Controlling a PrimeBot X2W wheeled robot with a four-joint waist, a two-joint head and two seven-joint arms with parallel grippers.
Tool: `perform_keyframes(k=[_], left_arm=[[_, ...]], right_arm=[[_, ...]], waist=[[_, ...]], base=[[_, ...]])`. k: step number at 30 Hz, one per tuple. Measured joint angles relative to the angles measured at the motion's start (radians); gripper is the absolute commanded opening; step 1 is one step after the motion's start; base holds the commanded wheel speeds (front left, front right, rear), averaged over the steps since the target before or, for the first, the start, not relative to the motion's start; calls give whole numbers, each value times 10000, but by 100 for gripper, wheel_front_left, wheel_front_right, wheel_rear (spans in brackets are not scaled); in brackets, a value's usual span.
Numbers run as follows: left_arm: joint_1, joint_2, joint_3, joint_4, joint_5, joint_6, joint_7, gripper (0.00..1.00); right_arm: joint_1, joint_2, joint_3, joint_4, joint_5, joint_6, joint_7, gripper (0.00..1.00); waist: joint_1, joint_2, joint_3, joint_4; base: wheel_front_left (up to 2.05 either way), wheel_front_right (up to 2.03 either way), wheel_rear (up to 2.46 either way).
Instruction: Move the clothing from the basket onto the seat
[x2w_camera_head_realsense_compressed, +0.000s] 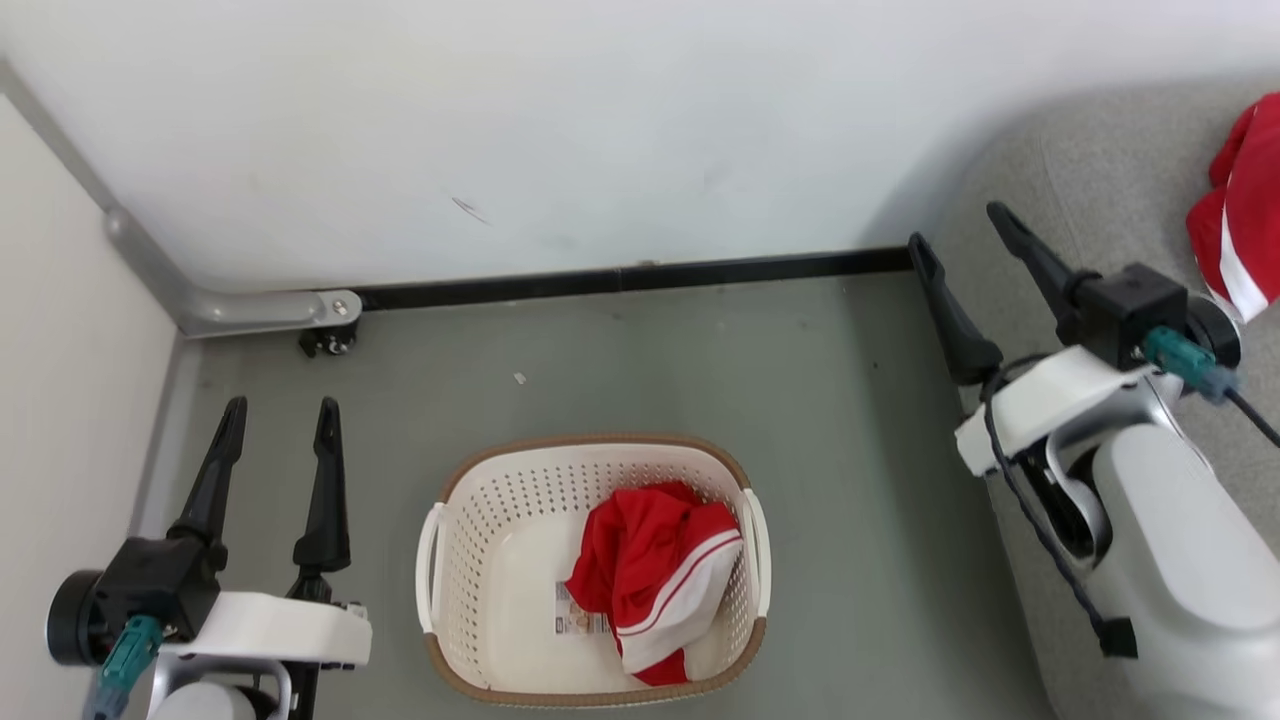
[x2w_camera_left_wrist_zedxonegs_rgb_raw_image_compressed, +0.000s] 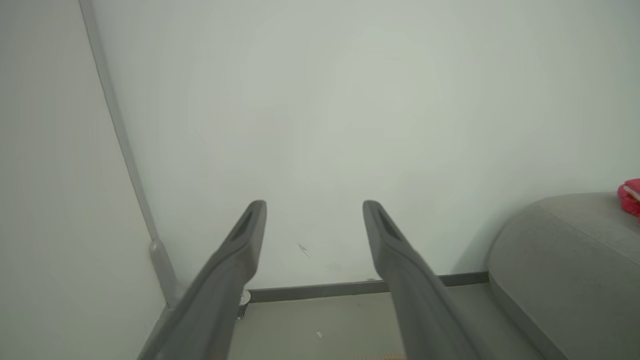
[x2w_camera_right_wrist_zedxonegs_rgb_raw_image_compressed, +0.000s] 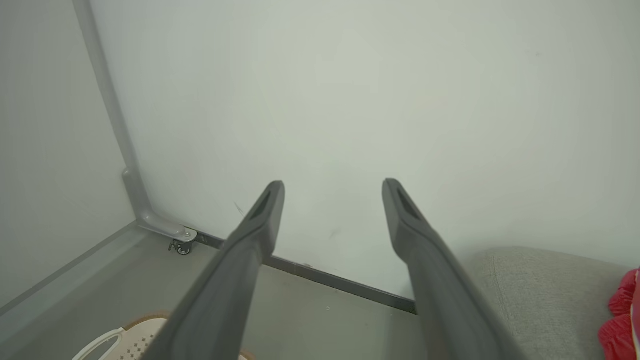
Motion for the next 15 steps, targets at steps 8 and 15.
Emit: perform_keyframes(k=[8, 15], left_arm=[[480, 98, 40, 199, 65, 0, -73, 100], [860, 130, 42, 382, 96, -4, -88, 100]], right_arm=[[1079, 117, -437, -779, 23, -2, 0, 100], [2094, 190, -732, -1208, -157, -2, 0, 100]], waist=[[-1, 0, -564, 241], [0, 0, -1042, 402]], base=[[0, 0, 0], [0, 0, 0]])
